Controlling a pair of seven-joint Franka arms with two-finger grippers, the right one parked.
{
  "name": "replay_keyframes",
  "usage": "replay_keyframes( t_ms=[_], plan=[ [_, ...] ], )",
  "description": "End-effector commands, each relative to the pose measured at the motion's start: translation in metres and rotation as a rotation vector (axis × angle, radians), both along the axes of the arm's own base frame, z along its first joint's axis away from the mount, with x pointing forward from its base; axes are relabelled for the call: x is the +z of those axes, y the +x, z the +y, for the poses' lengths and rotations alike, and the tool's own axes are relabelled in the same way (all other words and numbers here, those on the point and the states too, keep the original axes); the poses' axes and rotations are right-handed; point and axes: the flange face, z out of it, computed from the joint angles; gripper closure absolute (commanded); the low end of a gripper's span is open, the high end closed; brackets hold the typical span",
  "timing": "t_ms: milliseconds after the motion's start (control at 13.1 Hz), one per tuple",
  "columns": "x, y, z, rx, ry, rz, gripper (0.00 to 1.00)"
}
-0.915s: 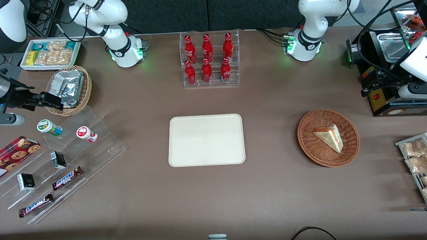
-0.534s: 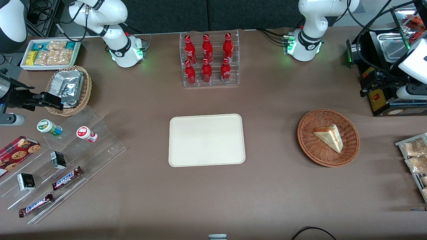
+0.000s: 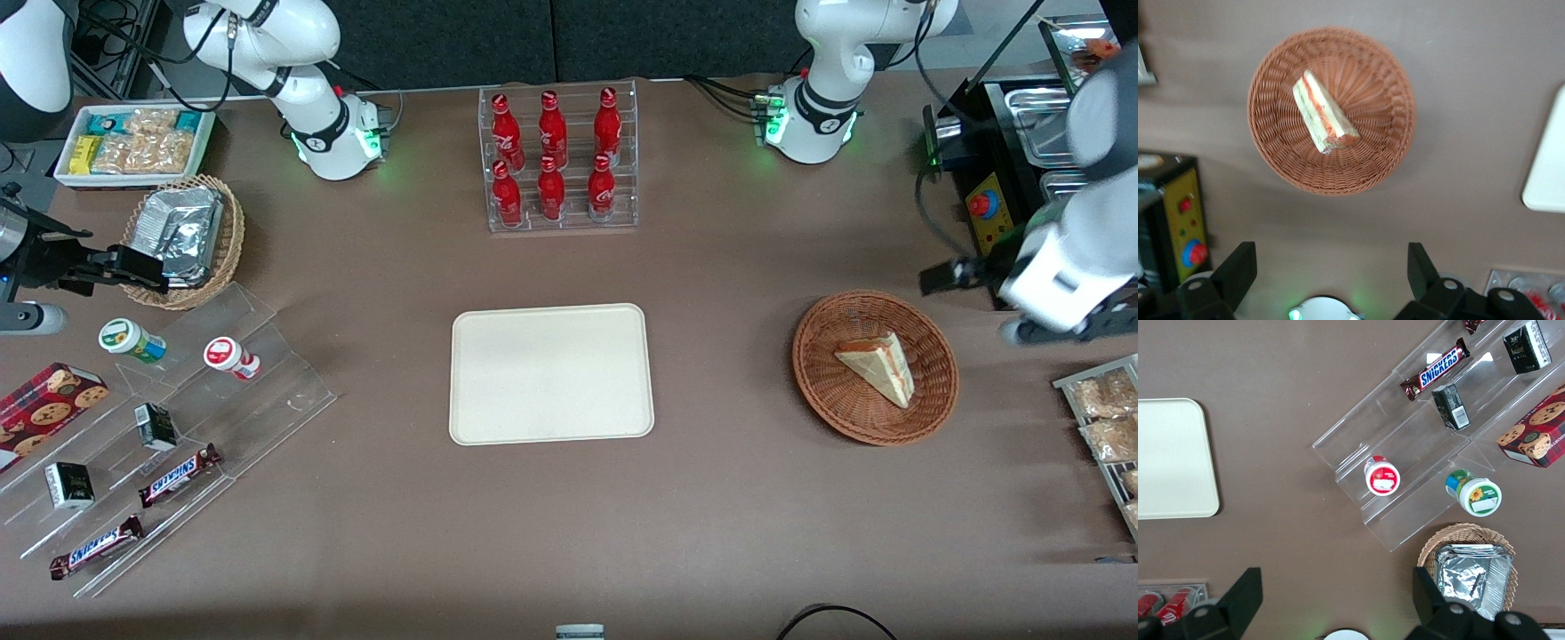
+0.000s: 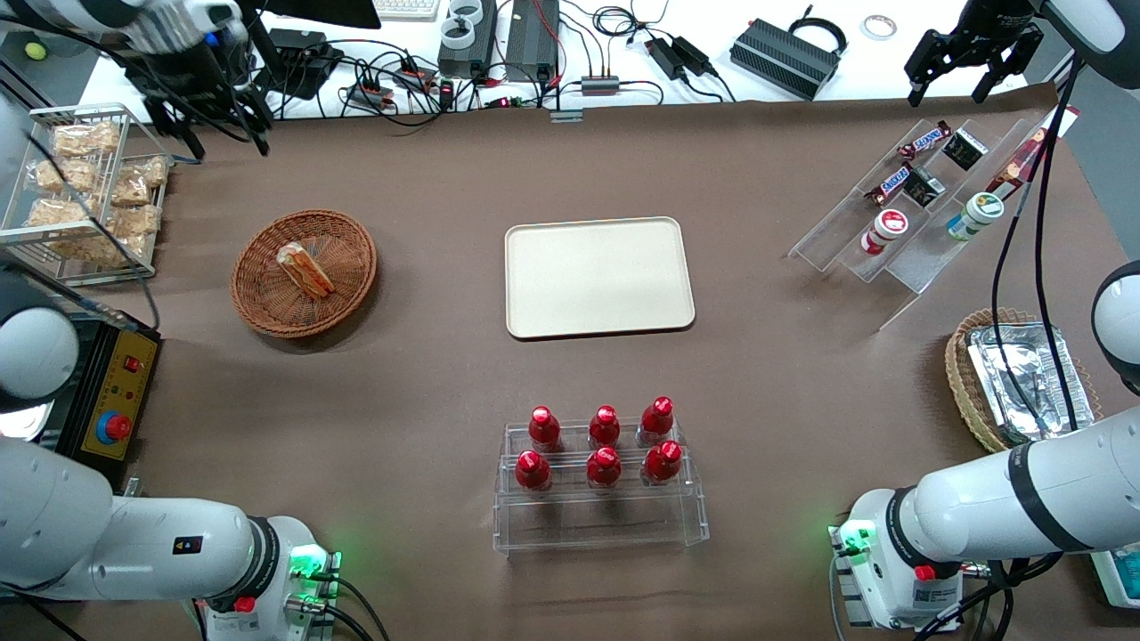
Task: Place sandwich from basket to tray
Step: 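Lower the open left gripper over the sandwich in the wicker basket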
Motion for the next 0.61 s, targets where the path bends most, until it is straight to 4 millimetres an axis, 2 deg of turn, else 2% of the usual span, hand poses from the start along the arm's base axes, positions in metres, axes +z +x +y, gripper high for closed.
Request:
replay_keyframes(
  t_ms=[0, 153, 305, 534],
  plan=[
    [-0.053, 0.019, 0.009, 0.231, 0.059, -0.011, 0.00],
    [-0.095, 0.019, 0.008, 0.432, 0.100, -0.051, 0.00],
    [-0.131, 0.014, 0.008, 0.559, 0.117, -0.100, 0.00],
    [-0.162, 0.004, 0.014, 0.624, 0.140, -0.103, 0.00]
  ],
)
